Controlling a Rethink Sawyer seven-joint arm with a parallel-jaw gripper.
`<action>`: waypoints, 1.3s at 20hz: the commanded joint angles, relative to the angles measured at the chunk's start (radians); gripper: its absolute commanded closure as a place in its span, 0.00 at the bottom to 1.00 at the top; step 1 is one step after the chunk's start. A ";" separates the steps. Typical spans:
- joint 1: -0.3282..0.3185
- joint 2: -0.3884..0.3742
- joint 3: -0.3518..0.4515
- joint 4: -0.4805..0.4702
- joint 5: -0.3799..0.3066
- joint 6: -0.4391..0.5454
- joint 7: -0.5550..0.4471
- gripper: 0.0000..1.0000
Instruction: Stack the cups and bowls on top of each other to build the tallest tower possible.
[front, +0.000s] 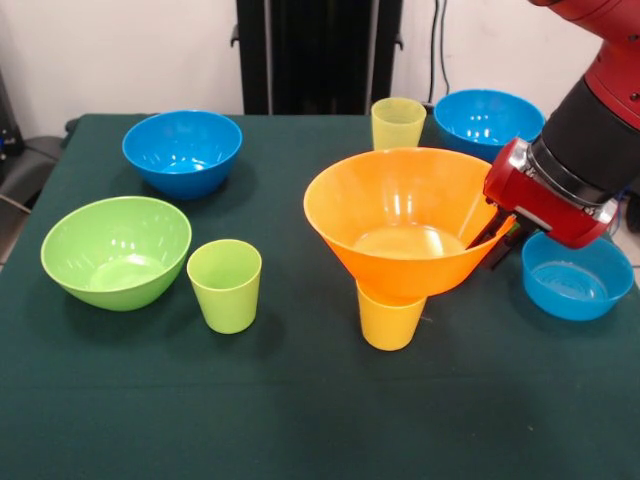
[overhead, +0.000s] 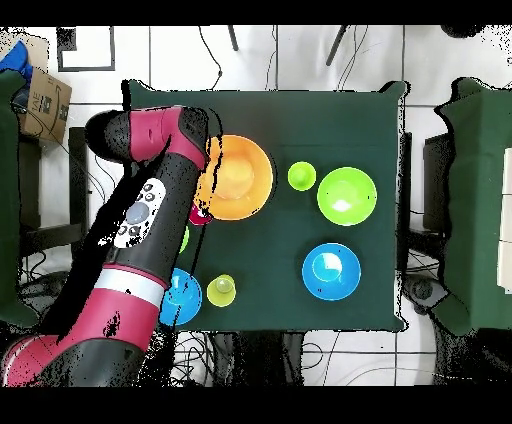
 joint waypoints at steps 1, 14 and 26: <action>-0.002 -0.027 0.056 0.060 -0.030 -0.013 0.160 1.00; 0.003 -0.028 0.049 0.106 -0.055 -0.070 0.142 1.00; 0.006 -0.024 0.044 0.111 -0.048 -0.079 0.140 1.00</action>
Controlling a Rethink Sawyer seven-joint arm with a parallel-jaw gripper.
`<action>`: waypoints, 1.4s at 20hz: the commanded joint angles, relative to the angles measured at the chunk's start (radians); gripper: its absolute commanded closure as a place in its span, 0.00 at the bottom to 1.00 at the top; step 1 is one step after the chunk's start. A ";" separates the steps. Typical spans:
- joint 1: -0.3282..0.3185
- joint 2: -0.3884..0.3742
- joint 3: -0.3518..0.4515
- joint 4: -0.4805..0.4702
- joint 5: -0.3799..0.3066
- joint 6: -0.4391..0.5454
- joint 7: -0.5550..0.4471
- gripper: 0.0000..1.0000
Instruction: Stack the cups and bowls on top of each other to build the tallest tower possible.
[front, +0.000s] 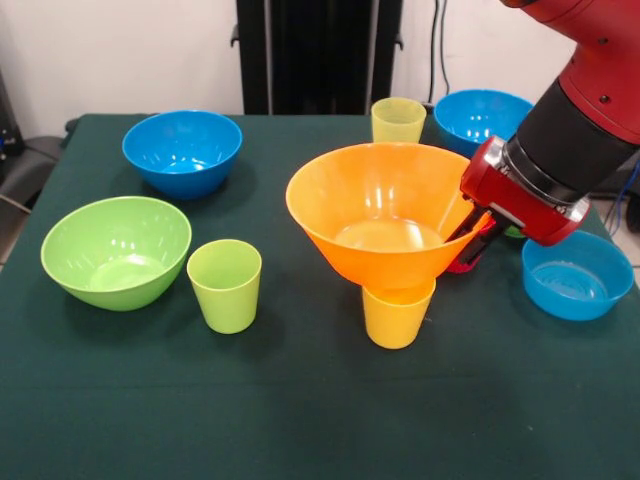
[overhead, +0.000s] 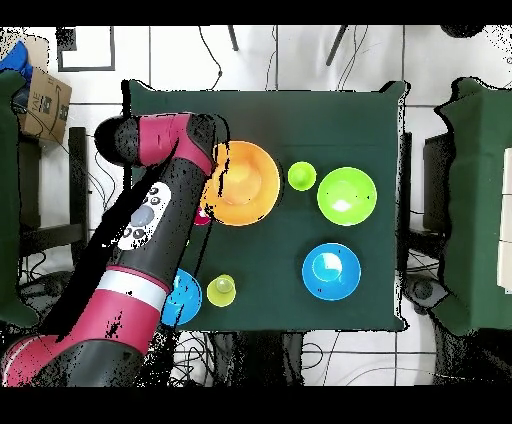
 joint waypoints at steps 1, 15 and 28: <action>0.007 -0.023 0.059 0.066 -0.047 -0.058 0.143 1.00; 0.015 -0.013 0.059 0.061 -0.037 -0.060 0.161 1.00; 0.014 0.003 0.052 0.017 -0.024 -0.019 0.172 1.00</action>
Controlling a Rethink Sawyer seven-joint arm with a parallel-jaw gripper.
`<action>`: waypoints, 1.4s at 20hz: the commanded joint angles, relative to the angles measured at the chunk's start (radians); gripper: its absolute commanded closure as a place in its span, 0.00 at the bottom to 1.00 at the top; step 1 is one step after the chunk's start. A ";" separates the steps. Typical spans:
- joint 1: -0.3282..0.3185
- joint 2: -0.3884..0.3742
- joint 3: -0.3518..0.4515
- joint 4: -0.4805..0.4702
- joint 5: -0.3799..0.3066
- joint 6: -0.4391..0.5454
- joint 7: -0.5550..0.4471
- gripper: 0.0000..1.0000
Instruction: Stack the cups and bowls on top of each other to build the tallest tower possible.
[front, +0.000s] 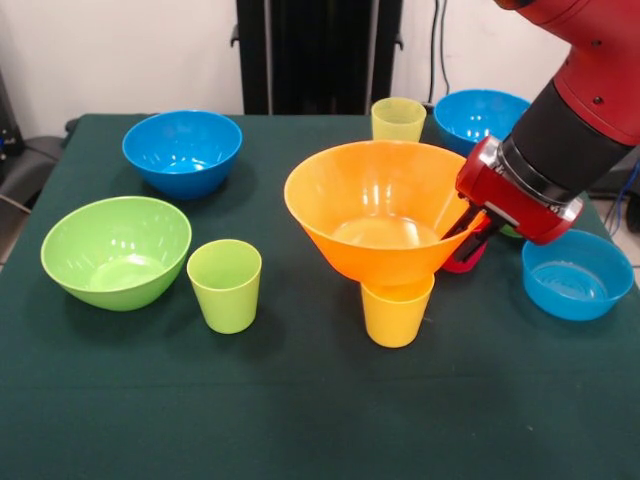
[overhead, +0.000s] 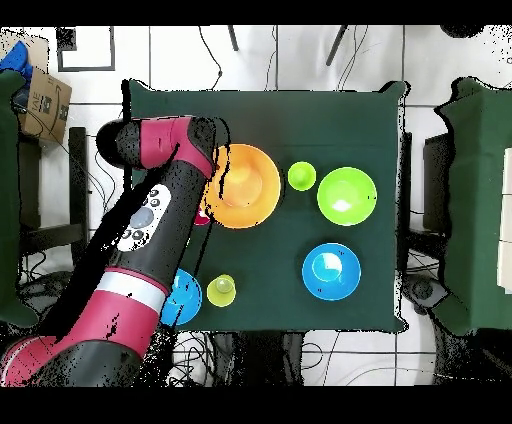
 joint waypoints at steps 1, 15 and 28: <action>0.010 0.001 0.055 -0.003 -0.023 -0.005 0.174 1.00; 0.009 0.001 0.046 -0.048 -0.006 0.067 0.179 1.00; 0.001 0.023 0.033 -0.113 0.002 0.127 0.189 1.00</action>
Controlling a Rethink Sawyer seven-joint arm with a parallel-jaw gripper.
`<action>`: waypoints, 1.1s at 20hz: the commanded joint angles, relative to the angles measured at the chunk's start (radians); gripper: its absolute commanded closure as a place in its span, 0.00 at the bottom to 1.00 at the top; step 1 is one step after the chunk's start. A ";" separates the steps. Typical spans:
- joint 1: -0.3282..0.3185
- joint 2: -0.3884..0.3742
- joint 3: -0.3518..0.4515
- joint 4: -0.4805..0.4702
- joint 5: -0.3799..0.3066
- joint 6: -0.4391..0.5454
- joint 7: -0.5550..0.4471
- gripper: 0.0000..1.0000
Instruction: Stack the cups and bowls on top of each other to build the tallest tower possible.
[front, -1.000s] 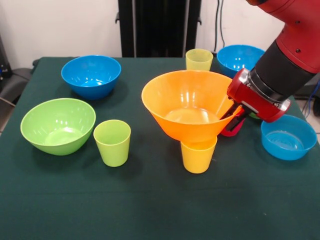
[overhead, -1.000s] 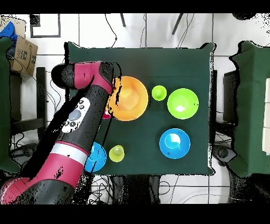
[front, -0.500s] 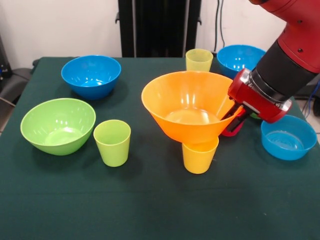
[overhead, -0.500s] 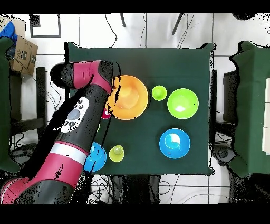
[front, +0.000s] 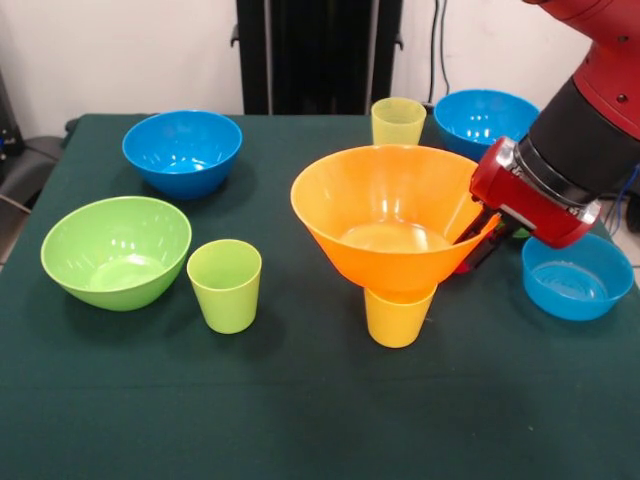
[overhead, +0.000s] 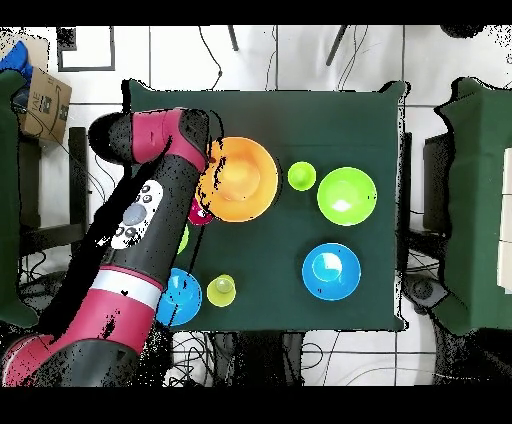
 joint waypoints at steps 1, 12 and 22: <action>-0.002 0.011 0.051 -0.060 0.002 0.108 0.189 1.00; 0.010 0.017 0.058 -0.015 -0.013 0.034 0.189 1.00; 0.023 -0.004 0.070 0.052 -0.029 -0.014 0.159 1.00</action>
